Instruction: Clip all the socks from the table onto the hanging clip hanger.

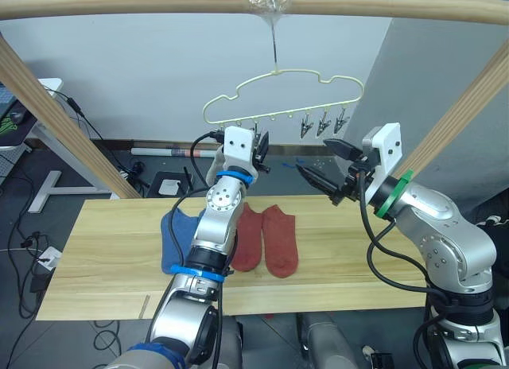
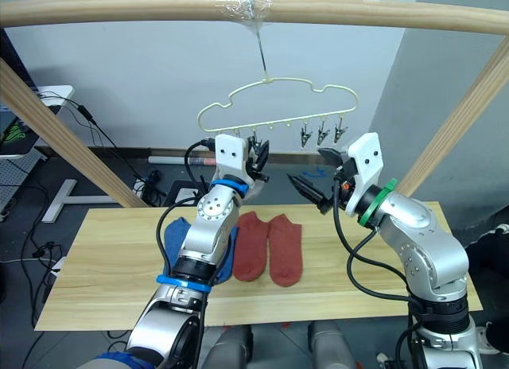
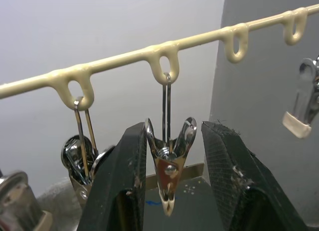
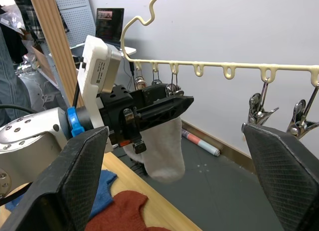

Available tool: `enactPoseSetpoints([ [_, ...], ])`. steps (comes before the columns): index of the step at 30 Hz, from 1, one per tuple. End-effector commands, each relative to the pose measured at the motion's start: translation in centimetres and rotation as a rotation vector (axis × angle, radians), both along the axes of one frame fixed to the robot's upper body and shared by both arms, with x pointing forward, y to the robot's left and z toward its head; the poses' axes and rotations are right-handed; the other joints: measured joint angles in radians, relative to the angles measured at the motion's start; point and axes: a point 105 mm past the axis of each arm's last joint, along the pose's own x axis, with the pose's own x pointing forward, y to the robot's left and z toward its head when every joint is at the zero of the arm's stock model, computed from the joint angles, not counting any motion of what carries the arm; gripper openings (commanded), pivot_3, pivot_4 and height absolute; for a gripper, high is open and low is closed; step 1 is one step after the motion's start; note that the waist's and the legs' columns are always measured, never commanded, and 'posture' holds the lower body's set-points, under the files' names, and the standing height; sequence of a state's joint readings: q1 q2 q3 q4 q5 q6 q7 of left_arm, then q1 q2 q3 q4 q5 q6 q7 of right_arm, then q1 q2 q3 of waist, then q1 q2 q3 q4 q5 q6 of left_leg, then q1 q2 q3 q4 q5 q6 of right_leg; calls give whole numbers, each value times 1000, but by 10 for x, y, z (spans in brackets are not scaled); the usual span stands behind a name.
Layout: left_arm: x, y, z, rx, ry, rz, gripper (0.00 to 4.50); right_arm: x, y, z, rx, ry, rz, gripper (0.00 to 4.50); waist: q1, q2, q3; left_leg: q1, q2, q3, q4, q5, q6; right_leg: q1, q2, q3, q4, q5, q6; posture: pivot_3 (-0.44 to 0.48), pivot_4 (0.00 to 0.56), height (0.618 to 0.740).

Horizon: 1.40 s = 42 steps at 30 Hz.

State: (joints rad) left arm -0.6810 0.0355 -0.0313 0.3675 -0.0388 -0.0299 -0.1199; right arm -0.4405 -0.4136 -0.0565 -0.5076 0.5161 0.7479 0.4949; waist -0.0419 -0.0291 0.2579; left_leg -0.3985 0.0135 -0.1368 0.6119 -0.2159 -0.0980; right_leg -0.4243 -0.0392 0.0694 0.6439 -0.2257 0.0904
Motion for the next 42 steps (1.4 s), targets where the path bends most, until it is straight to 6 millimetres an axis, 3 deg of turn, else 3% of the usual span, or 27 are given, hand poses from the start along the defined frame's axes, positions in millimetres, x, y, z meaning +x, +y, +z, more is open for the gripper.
enactPoseSetpoints([
  [1, -2, -3, 21, -8, -78, -7, 1740, -5, 1, 12, 10, -59, 8, 4500, 0, 0, 0, 0, 0, 0, 0, 0, 0, 0, 0, 0, 0, 0, 0, -40, 218, 740],
  [14, -1, -3, 17, 18, -69, -1, 1740, -5, 0, 12, 10, -60, 5, 4500, 0, 0, 0, 0, 0, 0, 0, 0, 0, 0, 0, 0, 0, 0, 0, -39, 217, 740],
  [18, -1, -2, 16, 17, -68, 2, 699, -4, 0, 12, 7, -61, 1, 4500, 0, 0, 0, 0, 0, 0, 0, 0, 0, 0, 0, 0, 0, 0, 0, -39, 217, 740],
  [21, -1, -2, 16, 14, -65, -1, 220, -3, 1, 14, 9, -62, 2, 4500, 0, 0, 0, 0, 0, 0, 0, 0, 0, 0, 0, 0, 0, 0, 0, -39, 217, 740],
  [28, -2, 2, 19, 5, -57, -6, 28, -1, 6, 5, -7, -45, 8, 4500, 0, 0, 0, 0, 0, 0, 0, 0, 0, 0, 0, 0, 0, 0, 0, -35, 217, 740],
  [30, -3, 3, 19, -19, -37, -27, 28, 1, 12, -9, -52, -14, 5, 4500, -1, 0, 0, 0, 0, 0, 0, 0, 0, 0, 0, 0, 0, 0, 0, -33, 215, 740],
  [31, -4, 5, 19, -35, -15, -44, 28, 4, 14, -25, -112, 11, -7, 4500, -1, 0, 0, 0, 0, 0, 0, 0, 0, 0, 0, 0, 0, 0, 0, -33, 215, 740],
  [33, -7, 14, 20, -103, 75, -119, 28, 19, 15, -81, -252, 117, -71, 4500, -4, 0, 0, 1, 0, 0, 0, 0, 0, 0, 0, 0, 0, 0, 0, -19, 218, 740],
  [35, -10, 21, 22, -146, 141, -174, 28, 23, 20, -114, -329, 158, -61, 4500, -9, -1, 0, 2, 0, 0, 0, 0, 0, 1, 0, 0, 1, 0, 0, 1, 219, 740],
  [38, -14, 35, 26, -216, 233, -214, 28, 30, 35, -137, -347, 177, -28, 4500, -15, 0, 0, 2, 0, 0, 0, 0, 0, 0, 0, 0, 2, 0, 0, 1, 219, 740],
  [41, -18, 41, 29, -241, 275, -235, 28, 34, 43, -147, -346, 193, -4, 4500, -18, 0, 0, 2, 0, 0, 0, 0, 0, 0, 0, 0, 2, 0, 0, 1, 219, 740],
  [42, -20, 43, 30, -244, 282, -238, 28, 36, 45, -152, -341, 210, -4, 4500, -18, 0, 0, 2, 0, 0, 0, 0, 0, 1, 0, 0, 2, 0, 0, 51, 221, 740],
])
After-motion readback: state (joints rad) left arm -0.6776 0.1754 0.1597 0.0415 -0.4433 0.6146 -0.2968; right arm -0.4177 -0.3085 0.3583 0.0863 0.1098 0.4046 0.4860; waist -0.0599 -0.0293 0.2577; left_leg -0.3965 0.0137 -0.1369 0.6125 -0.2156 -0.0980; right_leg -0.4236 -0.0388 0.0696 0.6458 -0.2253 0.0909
